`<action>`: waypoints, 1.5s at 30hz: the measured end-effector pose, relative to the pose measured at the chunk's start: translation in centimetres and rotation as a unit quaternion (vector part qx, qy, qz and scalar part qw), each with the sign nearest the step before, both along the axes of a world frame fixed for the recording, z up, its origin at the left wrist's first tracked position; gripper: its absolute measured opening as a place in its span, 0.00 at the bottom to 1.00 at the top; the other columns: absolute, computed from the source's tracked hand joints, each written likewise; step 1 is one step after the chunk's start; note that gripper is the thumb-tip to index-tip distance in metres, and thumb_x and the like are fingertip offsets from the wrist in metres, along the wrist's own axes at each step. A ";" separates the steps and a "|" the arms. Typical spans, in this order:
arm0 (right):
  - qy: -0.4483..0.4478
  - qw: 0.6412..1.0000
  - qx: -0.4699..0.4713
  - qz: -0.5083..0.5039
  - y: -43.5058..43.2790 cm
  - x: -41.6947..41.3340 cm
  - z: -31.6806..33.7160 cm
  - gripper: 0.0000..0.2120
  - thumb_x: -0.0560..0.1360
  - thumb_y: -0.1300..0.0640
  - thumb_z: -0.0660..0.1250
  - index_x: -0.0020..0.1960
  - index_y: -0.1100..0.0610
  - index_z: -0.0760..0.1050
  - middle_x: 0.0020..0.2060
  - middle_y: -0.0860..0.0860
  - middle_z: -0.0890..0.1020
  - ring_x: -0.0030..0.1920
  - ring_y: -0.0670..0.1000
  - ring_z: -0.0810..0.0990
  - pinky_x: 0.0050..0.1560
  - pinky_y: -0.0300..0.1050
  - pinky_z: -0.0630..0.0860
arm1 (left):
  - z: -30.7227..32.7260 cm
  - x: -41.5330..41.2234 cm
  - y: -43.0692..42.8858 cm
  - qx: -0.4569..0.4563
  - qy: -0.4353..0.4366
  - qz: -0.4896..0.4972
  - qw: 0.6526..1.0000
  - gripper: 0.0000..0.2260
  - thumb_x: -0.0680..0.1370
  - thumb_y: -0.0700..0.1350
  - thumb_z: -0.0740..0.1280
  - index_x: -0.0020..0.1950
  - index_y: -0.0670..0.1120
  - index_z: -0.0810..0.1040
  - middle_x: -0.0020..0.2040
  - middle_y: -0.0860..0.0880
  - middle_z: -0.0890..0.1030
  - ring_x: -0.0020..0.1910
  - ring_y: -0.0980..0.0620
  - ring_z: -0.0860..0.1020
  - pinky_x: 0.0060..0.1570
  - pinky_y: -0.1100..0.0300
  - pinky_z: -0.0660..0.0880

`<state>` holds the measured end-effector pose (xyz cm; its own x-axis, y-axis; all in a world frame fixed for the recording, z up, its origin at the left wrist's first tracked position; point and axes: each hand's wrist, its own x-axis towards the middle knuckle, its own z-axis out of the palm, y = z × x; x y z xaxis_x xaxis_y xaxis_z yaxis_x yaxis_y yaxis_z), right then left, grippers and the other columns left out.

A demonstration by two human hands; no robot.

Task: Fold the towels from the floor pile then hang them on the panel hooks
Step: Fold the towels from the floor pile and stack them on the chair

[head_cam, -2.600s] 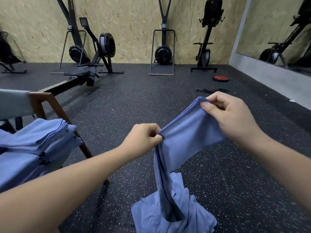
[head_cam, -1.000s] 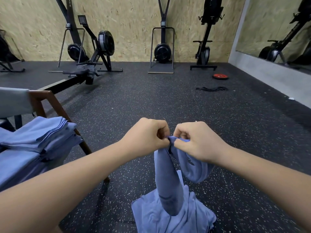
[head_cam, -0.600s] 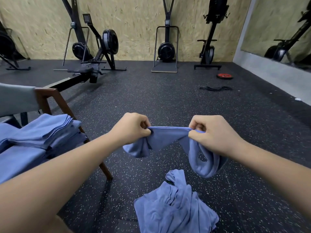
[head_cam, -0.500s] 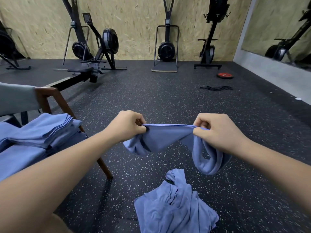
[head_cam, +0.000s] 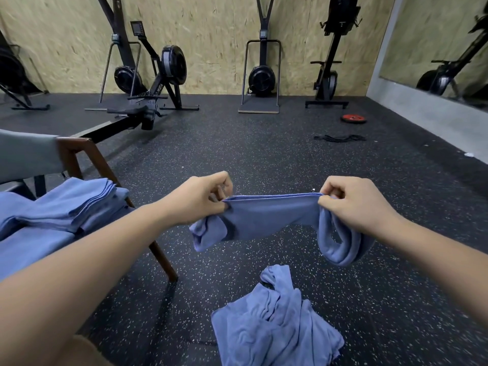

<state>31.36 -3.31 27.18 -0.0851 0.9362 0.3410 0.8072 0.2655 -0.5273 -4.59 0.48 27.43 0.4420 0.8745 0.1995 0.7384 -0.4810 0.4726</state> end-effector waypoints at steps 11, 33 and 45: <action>0.007 1.000 0.001 -0.008 -0.4 0.0 0.5 0.06 0.73 0.58 0.72 0.38 0.51 0.80 0.30 0.48 0.80 0.32 0.43 0.73 0.38 0.43 0.70 | -0.5 2.3 -0.7 0.002 0.153 -0.110 0.982 0.16 0.74 0.43 0.72 0.57 0.61 0.79 0.50 0.59 0.82 0.45 0.59 0.79 0.46 0.57 0.77; 0.000 0.997 0.004 -0.072 0.2 1.5 0.8 0.07 0.74 0.56 0.71 0.37 0.50 0.81 0.31 0.47 0.82 0.37 0.46 0.79 0.40 0.40 0.71 | -2.4 5.0 -1.7 0.075 0.131 -0.164 0.975 0.16 0.76 0.50 0.77 0.45 0.55 0.68 0.43 0.56 0.74 0.41 0.54 0.73 0.41 0.53 0.74; -0.003 0.996 0.000 -0.087 0.8 1.7 0.3 0.07 0.74 0.57 0.72 0.37 0.50 0.80 0.32 0.48 0.82 0.38 0.47 0.80 0.41 0.42 0.72 | -0.3 4.2 -2.3 0.007 -0.102 -0.092 0.990 0.07 0.82 0.48 0.73 0.49 0.53 0.75 0.39 0.53 0.80 0.38 0.54 0.76 0.45 0.53 0.75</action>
